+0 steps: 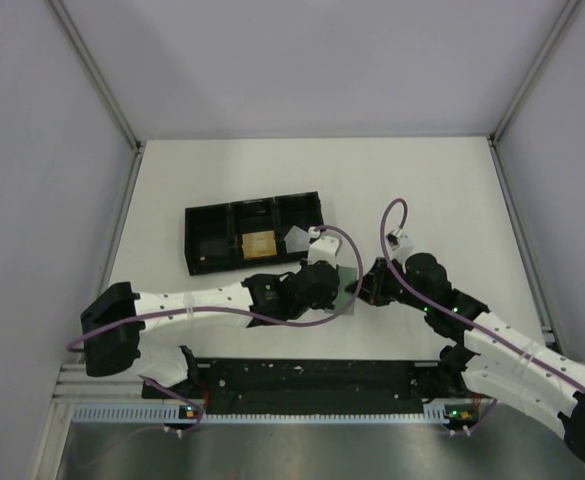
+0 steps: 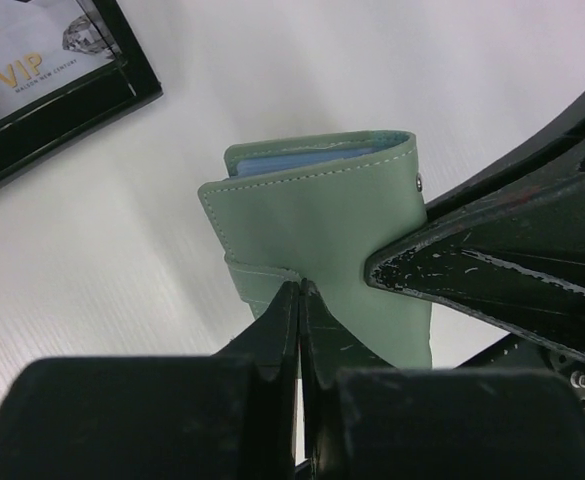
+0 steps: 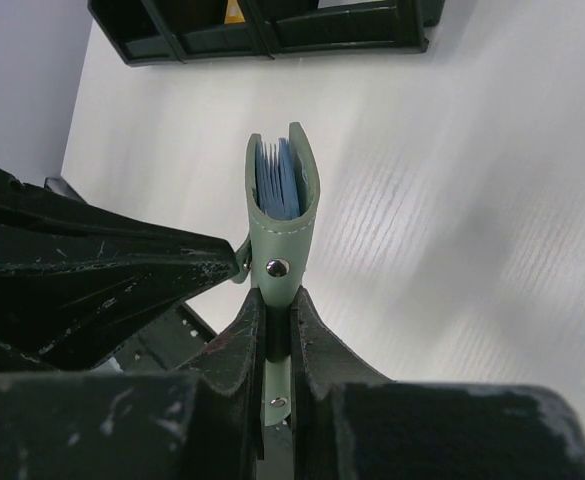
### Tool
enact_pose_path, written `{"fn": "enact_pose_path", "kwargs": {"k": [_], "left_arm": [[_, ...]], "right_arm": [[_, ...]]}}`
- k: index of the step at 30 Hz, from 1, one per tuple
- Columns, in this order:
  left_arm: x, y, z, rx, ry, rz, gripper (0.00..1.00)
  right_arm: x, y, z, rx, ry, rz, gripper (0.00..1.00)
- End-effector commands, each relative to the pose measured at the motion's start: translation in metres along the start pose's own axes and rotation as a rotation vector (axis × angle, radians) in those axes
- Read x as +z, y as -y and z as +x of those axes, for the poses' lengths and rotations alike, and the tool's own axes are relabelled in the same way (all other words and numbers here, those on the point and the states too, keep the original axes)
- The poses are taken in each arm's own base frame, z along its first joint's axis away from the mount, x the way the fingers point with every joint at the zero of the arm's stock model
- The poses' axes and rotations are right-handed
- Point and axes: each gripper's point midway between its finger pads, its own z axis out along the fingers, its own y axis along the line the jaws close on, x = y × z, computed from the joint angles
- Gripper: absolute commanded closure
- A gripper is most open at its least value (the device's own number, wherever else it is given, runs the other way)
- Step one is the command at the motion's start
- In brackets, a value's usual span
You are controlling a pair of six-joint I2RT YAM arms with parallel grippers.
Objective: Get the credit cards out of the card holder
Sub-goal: Open the card holder at the center of the board.
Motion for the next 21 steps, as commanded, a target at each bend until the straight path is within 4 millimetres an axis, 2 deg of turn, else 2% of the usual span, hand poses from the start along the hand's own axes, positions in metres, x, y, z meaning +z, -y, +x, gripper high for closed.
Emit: {"fn": "enact_pose_path", "kwargs": {"k": [1, 4, 7, 15, 21], "left_arm": [[0.002, -0.027, 0.0, 0.024, -0.006, -0.147, 1.0], [-0.001, -0.038, -0.001, 0.01, 0.002, -0.198, 1.0], [-0.005, -0.048, 0.0, 0.002, 0.01, -0.223, 1.0], [-0.011, -0.087, 0.015, -0.07, -0.019, -0.281, 1.0], [-0.018, -0.092, 0.025, -0.146, -0.032, -0.215, 1.0]], "right_arm": [[-0.009, -0.042, -0.035, -0.045, 0.094, -0.121, 1.0], [-0.01, -0.042, -0.036, -0.053, 0.101, -0.118, 1.0], [-0.01, -0.031, -0.03, -0.052, 0.086, -0.072, 1.0], [-0.01, -0.026, -0.024, -0.043, 0.068, -0.058, 1.0], [-0.004, -0.019, -0.013, -0.036, 0.017, -0.038, 1.0]]}}
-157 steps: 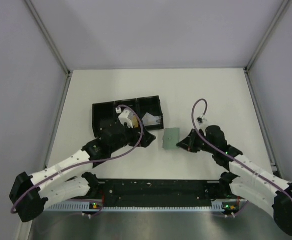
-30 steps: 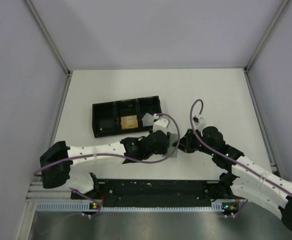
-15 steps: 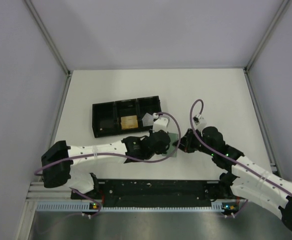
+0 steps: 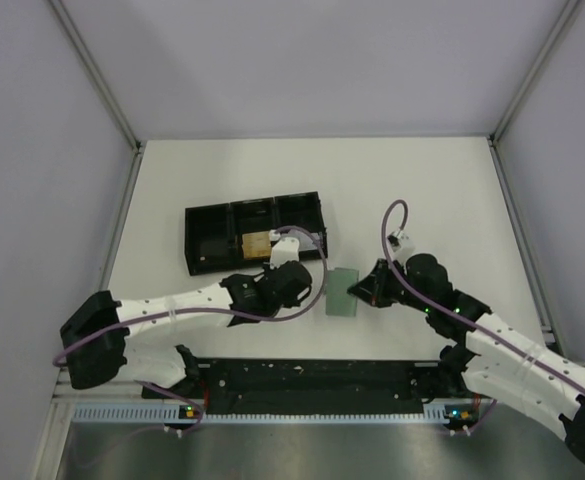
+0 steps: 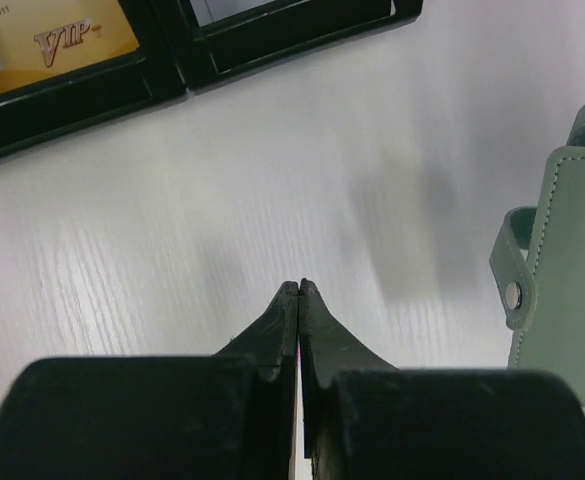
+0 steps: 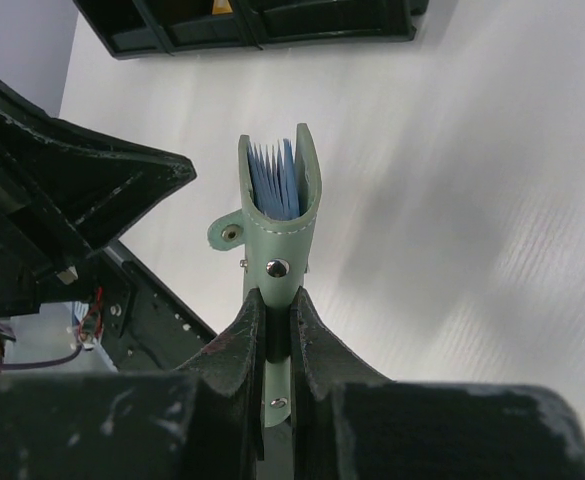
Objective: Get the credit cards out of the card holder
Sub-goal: Open the card holder at the center of the board.
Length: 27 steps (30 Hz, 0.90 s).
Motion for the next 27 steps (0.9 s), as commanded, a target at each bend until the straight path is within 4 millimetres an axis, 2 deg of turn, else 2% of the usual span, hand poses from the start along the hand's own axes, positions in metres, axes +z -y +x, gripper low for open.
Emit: {"fn": "enact_pose_path", "kwargs": {"k": [1, 3, 4, 7, 9, 10, 12, 17, 20, 24, 27], "left_arm": [[-0.011, 0.002, -0.004, -0.094, 0.015, 0.075, 1.0], [-0.018, 0.006, -0.007, -0.107, 0.029, 0.124, 1.0], [-0.022, 0.011, -0.01, -0.12, 0.041, 0.166, 0.93], [-0.04, 0.028, -0.022, -0.165, 0.091, 0.313, 0.61], [-0.05, 0.038, -0.026, -0.172, 0.112, 0.397, 0.42], [-0.054, 0.043, -0.031, -0.177, 0.131, 0.437, 0.35], [-0.059, 0.053, -0.033, -0.189, 0.136, 0.501, 0.31], [-0.065, 0.091, -0.035, -0.251, 0.122, 0.686, 0.31], [-0.062, 0.112, -0.038, -0.255, 0.099, 0.746, 0.36], [-0.039, 0.121, -0.034, -0.273, 0.051, 0.688, 0.51], [-0.014, 0.115, -0.02, -0.294, 0.0, 0.624, 0.6]], "right_arm": [[0.001, -0.022, -0.013, -0.029, 0.013, -0.062, 1.0], [0.004, -0.019, -0.009, -0.029, -0.002, -0.057, 1.0], [0.006, -0.018, -0.008, -0.027, -0.007, -0.053, 1.0], [0.015, -0.015, 0.0, -0.016, -0.04, -0.057, 1.0], [0.02, -0.02, 0.004, -0.005, -0.059, -0.096, 1.0], [0.023, -0.019, 0.006, 0.002, -0.066, -0.096, 1.0], [0.028, -0.01, 0.01, 0.012, -0.077, -0.059, 1.0], [0.039, 0.018, 0.024, 0.039, -0.141, 0.02, 1.0], [0.043, 0.027, 0.033, 0.053, -0.188, 0.031, 1.0], [0.045, 0.036, 0.038, 0.057, -0.211, 0.051, 1.0], [0.045, 0.041, 0.041, 0.053, -0.22, 0.067, 1.0]]}}
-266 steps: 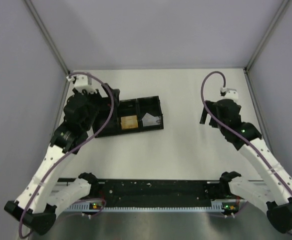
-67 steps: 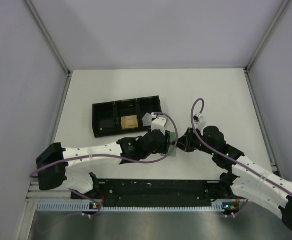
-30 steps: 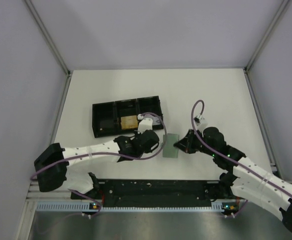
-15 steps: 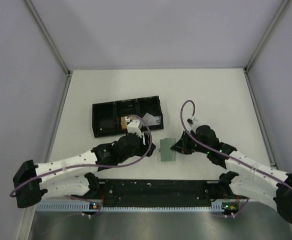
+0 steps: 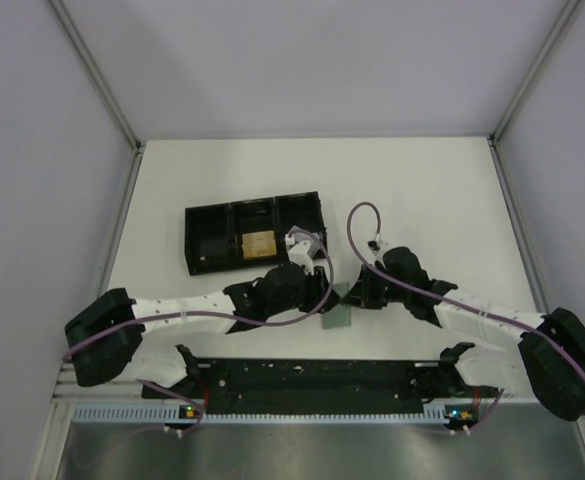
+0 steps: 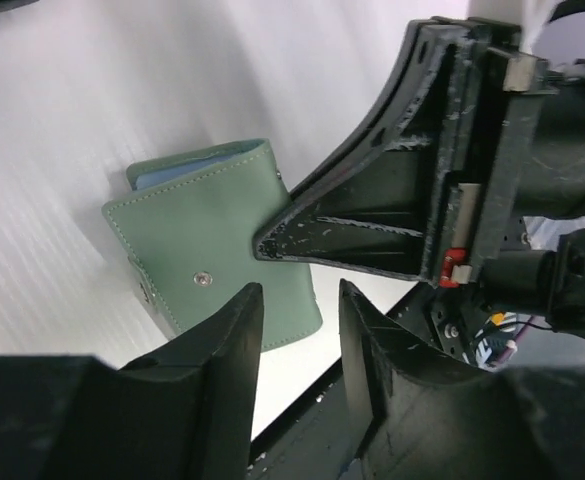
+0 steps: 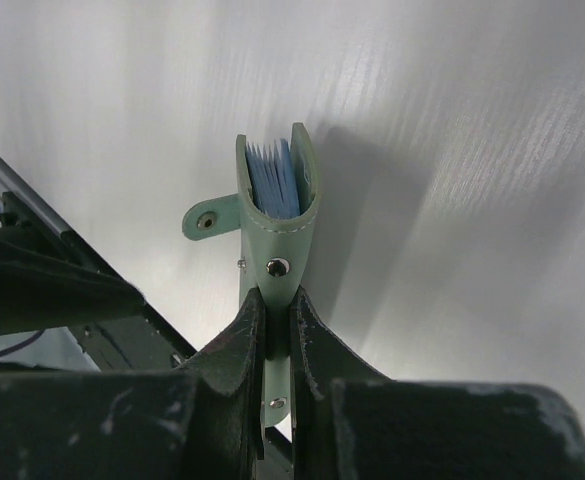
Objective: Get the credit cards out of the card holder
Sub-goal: Open the card holder at the center of the board.
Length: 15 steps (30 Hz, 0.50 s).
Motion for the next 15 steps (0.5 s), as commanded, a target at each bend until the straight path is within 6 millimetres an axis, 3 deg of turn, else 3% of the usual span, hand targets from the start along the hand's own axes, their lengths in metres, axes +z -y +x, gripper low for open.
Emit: {"fn": "enact_pose_path", "kwargs": {"k": [1, 9, 15], "left_arm": [[0.018, 0.009, -0.014, -0.071, 0.027, 0.037, 0.61], [0.031, -0.038, -0.008, -0.104, 0.038, -0.133, 0.64], [0.032, -0.068, 0.005, -0.156, 0.008, -0.226, 0.81]], "right_arm": [[0.002, 0.001, -0.006, -0.035, 0.012, -0.013, 1.0], [0.001, 0.015, -0.007, -0.067, 0.008, 0.058, 1.0], [-0.007, 0.025, -0.011, -0.102, -0.001, 0.143, 0.96]]}}
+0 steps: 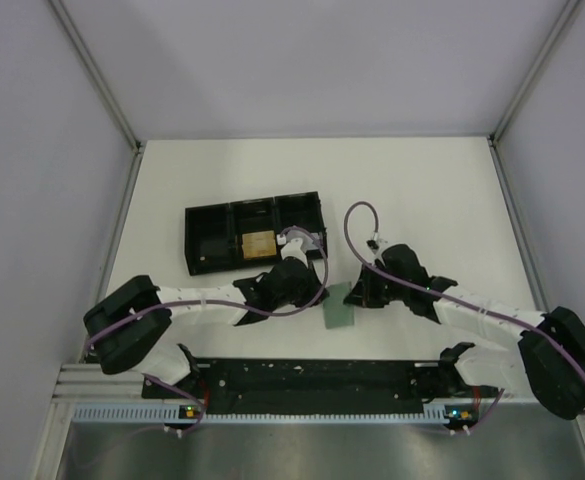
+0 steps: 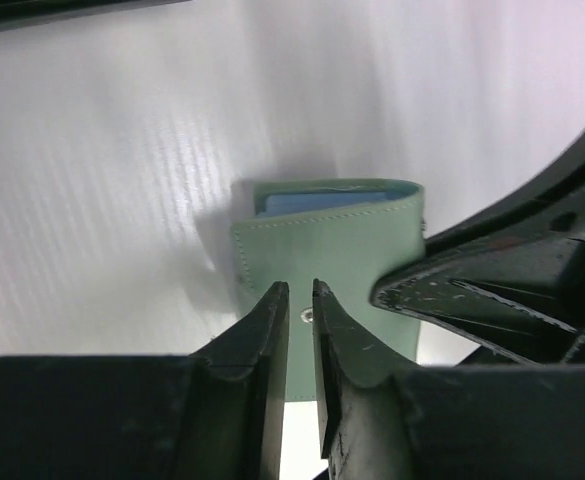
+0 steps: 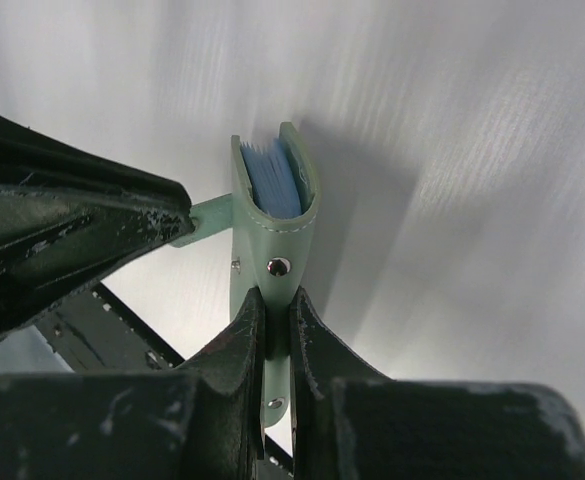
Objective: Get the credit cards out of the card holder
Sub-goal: Open the card holder at the center of the board.
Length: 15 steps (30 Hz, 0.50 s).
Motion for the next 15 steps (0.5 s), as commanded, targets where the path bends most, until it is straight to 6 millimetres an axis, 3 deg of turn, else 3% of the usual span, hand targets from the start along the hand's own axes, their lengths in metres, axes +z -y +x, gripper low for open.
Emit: {"fn": "enact_pose_path", "kwargs": {"k": [1, 4, 9, 15], "left_arm": [[0.004, -0.019, 0.001, -0.046, 0.01, -0.066, 0.83], [0.004, -0.024, 0.005, -0.049, -0.003, -0.084, 0.88], [0.004, -0.032, 0.011, -0.039, -0.032, -0.123, 0.89], [0.007, -0.034, 0.019, -0.017, -0.075, -0.128, 0.89]], "right_arm": [[-0.008, 0.016, -0.011, -0.071, 0.015, 0.115, 0.94], [-0.013, 0.016, -0.017, -0.09, 0.031, 0.14, 0.87], [-0.022, 0.021, -0.023, -0.136, 0.034, 0.234, 0.67], [-0.042, -0.001, -0.046, -0.224, 0.133, 0.269, 0.44]]}}
